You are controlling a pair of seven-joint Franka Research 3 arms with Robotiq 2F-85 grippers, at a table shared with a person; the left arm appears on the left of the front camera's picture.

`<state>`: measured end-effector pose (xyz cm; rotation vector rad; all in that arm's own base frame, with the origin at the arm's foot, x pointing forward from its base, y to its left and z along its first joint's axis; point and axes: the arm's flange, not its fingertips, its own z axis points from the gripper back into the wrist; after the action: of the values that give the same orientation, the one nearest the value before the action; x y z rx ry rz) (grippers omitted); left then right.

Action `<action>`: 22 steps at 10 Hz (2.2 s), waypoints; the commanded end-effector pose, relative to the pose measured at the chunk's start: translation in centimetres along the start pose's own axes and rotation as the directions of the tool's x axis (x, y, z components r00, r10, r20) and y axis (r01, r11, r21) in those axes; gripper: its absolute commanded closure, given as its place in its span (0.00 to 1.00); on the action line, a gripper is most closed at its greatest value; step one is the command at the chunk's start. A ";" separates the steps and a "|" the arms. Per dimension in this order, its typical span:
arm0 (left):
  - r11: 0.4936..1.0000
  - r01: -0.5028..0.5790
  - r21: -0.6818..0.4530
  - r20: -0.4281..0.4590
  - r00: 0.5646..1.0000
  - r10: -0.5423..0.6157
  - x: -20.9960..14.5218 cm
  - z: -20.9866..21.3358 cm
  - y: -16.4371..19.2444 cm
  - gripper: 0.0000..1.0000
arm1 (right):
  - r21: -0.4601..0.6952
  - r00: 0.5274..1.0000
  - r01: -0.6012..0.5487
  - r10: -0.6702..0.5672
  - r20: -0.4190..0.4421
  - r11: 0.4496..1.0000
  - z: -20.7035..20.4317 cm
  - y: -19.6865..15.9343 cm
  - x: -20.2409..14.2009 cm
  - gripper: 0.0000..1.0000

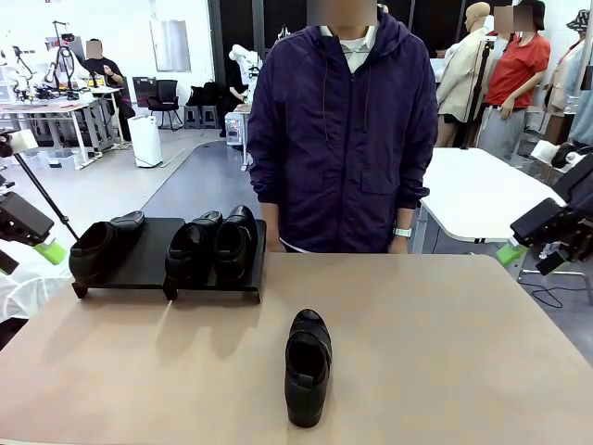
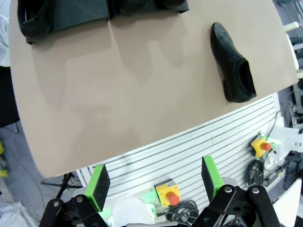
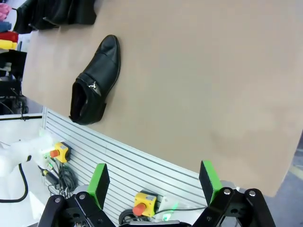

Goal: Organize the shoes by placing them on the stand.
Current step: Place the Shoe from the middle of the table onto the Shoes Stand.

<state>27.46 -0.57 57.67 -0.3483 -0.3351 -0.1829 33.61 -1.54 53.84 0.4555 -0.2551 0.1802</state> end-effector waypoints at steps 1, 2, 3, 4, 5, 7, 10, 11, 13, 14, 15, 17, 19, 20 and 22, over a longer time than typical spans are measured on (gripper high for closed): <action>1.000 0.014 0.009 -0.008 1.000 -0.014 -0.2 0.1 0.2 0.00 | -0.003 1.000 0.015 -0.015 0.004 1.000 0.3 0.3 0.2 0.00; 1.000 0.014 0.009 -0.008 1.000 -0.014 -0.2 0.1 0.2 0.00 | -0.003 1.000 0.015 -0.015 0.004 1.000 0.3 0.3 0.2 0.00; 1.000 0.014 0.009 -0.008 1.000 -0.014 -0.2 0.1 0.2 0.00 | -0.003 1.000 0.015 -0.015 0.004 1.000 0.3 0.3 0.2 0.00; 1.000 0.014 0.009 -0.008 1.000 -0.014 -0.2 0.1 0.2 0.00 | -0.003 1.000 0.015 -0.015 0.004 1.000 0.3 0.3 0.2 0.00; 1.000 0.014 0.009 -0.008 1.000 -0.014 -0.2 0.1 0.2 0.00 | -0.003 1.000 0.015 -0.015 0.004 1.000 0.3 0.3 0.2 0.00; 1.000 0.014 0.009 -0.008 1.000 -0.014 -0.2 0.1 0.2 0.00 | -0.003 1.000 0.015 -0.015 0.004 1.000 0.3 0.3 0.2 0.00; 0.998 -0.055 0.041 -0.092 0.994 0.059 -0.8 -0.9 -3.8 0.00 | -0.003 1.000 0.015 -0.015 0.004 1.000 0.3 0.3 0.2 0.00; 0.996 -0.073 0.058 -0.131 0.988 0.080 -1.5 -2.0 -8.6 0.00 | -0.003 1.000 0.015 -0.015 0.004 1.000 0.3 0.3 0.2 0.00; 0.975 -0.157 0.158 -0.133 0.975 0.178 -1.3 -6.5 -18.3 0.00 | -0.003 1.000 0.015 -0.015 0.004 1.000 0.3 0.3 0.2 0.00; 0.971 -0.150 0.186 -0.134 0.975 0.176 -1.0 -9.6 -21.8 0.00 | -0.003 1.000 0.015 -0.015 0.004 1.000 0.3 0.3 0.2 0.00; 0.967 -0.139 0.212 -0.128 0.977 0.168 -0.6 -12.8 -24.2 0.00 | -0.003 1.000 0.015 -0.015 0.004 1.000 0.3 0.3 0.2 0.00; 0.972 -0.162 0.168 -0.182 0.964 0.192 -0.2 -19.4 -29.0 0.00 | -0.003 1.000 0.015 -0.015 0.004 1.000 0.3 0.3 0.2 0.00; 0.961 -0.235 0.146 -0.017 0.971 0.240 3.2 -19.6 -29.1 0.00 | -0.003 1.000 0.015 -0.015 0.004 1.000 0.3 0.3 0.2 0.00; 0.960 -0.220 0.174 -0.014 0.974 0.226 4.3 -18.1 -27.8 0.00 | -0.003 1.000 0.015 -0.015 0.004 1.000 0.3 0.3 0.2 0.00; 0.973 -0.184 0.138 -0.106 0.974 0.199 0.8 -20.5 -29.4 0.00 | -0.003 1.000 0.015 -0.015 0.004 1.000 0.3 0.3 0.2 0.00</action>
<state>29.07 -34.86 49.40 -0.2447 -0.2196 0.0118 33.63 -1.52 53.99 0.4528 -0.2570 0.1803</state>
